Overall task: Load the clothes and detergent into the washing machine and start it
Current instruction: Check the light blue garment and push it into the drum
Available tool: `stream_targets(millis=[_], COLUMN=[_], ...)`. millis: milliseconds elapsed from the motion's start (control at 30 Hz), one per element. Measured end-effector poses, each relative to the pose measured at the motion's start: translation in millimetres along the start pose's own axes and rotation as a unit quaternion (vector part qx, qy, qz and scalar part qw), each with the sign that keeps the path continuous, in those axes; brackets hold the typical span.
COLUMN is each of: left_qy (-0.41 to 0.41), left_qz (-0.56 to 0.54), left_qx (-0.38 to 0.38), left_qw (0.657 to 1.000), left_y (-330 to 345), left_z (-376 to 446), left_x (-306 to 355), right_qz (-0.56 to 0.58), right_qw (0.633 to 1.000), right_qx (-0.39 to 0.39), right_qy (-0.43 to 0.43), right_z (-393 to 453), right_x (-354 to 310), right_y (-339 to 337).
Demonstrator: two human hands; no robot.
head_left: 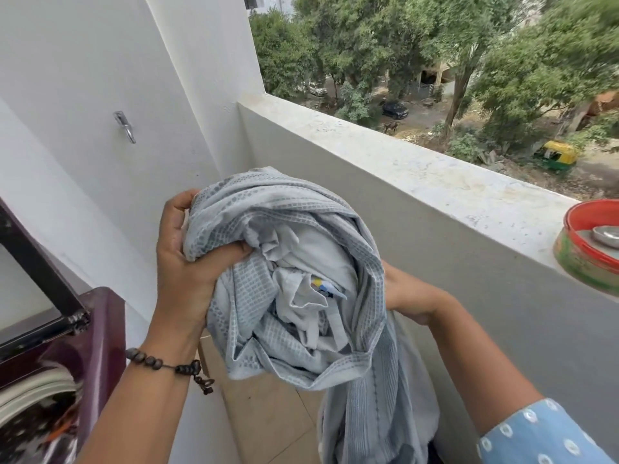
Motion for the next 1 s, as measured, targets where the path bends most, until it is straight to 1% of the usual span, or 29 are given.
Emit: stream_targets(millis=[100, 167, 233, 367, 533, 600, 667, 700, 800, 900, 1000], left_qy=[-0.015, -0.029, -0.031, -0.022, -0.023, -0.035, -0.057, -0.07, -0.093, -0.096, -0.112], left_qz=[-0.025, -0.032, -0.025, 0.01, 0.047, 0.048, 0.026, 0.009, -0.051, -0.117, -0.188], left_qx=[0.029, 0.037, 0.037, 0.027, 0.027, 0.038, 0.06, 0.076, 0.133, 0.185, 0.199], left_qw=[0.999, 0.998, 0.999, 0.999, 0.998, 0.998, 0.996, 0.995, 0.985, 0.971, 0.955], left_y=[-6.3, -11.4, -16.0, -25.3, -36.4, -39.1, -41.2, -40.7, -38.0, -36.6, -40.5], left_z=[-1.0, -1.2, 0.1, 4.1, 9.4, 9.7, 8.9, 8.3, 7.7, 5.0, 4.7], left_x=[-4.5, -7.8, -9.2, -7.3, -10.7, -19.2, -29.8, -34.0, -41.4, -44.8, -55.3], right_qz=[0.034, 0.027, 0.006, -0.072, -0.155, -0.143, -0.118, -0.1, -0.023, 0.067, 0.088], right_qw=[0.999, 0.998, 0.997, 0.991, 0.967, 0.961, 0.958, 0.961, 0.98, 0.982, 0.985], right_qx=[0.035, 0.049, 0.07, 0.11, 0.185, 0.216, 0.236, 0.23, 0.16, 0.113, 0.065], right_qy=[-0.013, -0.03, -0.041, -0.037, -0.081, -0.1, -0.116, -0.12, -0.119, -0.138, -0.136], right_z=[5.7, 7.9, 8.8, 10.5, 9.2, 6.1, 4.4, 4.9, 9.1, 9.4, 7.1], right_x=[-12.2, -21.8, -31.3, -45.8, -64.4, -69.2, -70.7, -70.1, -65.8, -58.5, -43.4], right_y=[4.4, 3.2, -3.0, -20.7, -47.7, -52.9, -51.7, -47.6, -23.5, -6.7, 2.0])
Point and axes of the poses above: each hand's wrist, its own z-axis towards the middle knuckle, its own y-axis out of the palm, x = y × z, the point moved 7 cm from there along z, towards the middle knuckle, and after that the axes turned 9 degrees about -y, right-handed, at the moved point
